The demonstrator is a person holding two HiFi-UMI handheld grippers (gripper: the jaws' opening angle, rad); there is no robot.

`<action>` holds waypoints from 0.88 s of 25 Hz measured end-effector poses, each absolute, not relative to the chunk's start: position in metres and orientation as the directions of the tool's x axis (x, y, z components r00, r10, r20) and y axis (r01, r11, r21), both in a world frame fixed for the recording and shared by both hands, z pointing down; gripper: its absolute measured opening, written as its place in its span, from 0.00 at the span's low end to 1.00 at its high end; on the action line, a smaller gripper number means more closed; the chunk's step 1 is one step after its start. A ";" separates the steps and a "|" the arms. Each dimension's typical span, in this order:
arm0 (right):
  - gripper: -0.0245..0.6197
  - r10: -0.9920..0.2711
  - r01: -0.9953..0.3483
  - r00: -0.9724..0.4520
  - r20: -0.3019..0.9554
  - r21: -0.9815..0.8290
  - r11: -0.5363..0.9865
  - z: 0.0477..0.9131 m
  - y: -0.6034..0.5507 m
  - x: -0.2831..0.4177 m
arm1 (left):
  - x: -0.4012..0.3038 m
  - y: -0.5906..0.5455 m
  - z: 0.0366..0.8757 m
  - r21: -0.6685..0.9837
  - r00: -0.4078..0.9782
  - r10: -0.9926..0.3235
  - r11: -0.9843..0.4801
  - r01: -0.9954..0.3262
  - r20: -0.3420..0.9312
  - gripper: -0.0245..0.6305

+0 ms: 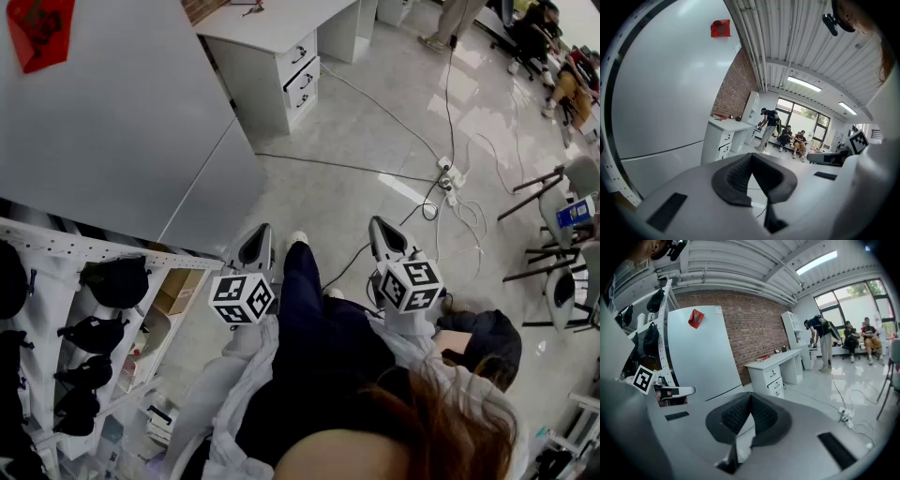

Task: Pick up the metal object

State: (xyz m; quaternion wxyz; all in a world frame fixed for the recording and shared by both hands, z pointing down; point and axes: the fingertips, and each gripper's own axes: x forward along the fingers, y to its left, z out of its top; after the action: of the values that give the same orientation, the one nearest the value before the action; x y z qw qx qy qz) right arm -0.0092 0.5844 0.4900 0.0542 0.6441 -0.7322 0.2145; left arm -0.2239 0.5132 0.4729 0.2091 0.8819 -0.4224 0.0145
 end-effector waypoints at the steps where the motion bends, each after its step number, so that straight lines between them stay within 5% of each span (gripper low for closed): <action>1: 0.05 -0.921 -0.962 -0.173 0.350 -0.261 0.081 0.491 0.586 -0.009 | -0.221 0.516 0.473 0.349 0.645 -0.736 -0.561 -0.751 0.205 0.06; 22: 0.05 -0.912 -0.947 -0.211 0.351 -0.304 0.103 0.489 0.441 0.018 | -0.158 0.373 0.467 0.314 0.677 -0.707 -0.608 -0.729 0.204 0.06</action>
State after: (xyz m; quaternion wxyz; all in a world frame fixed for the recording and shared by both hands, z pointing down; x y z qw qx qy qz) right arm 0.0178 0.4411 0.4895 0.0372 0.6269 -0.7416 0.2361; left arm -0.1577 0.3733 0.4675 0.1884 0.8962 -0.4006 0.0298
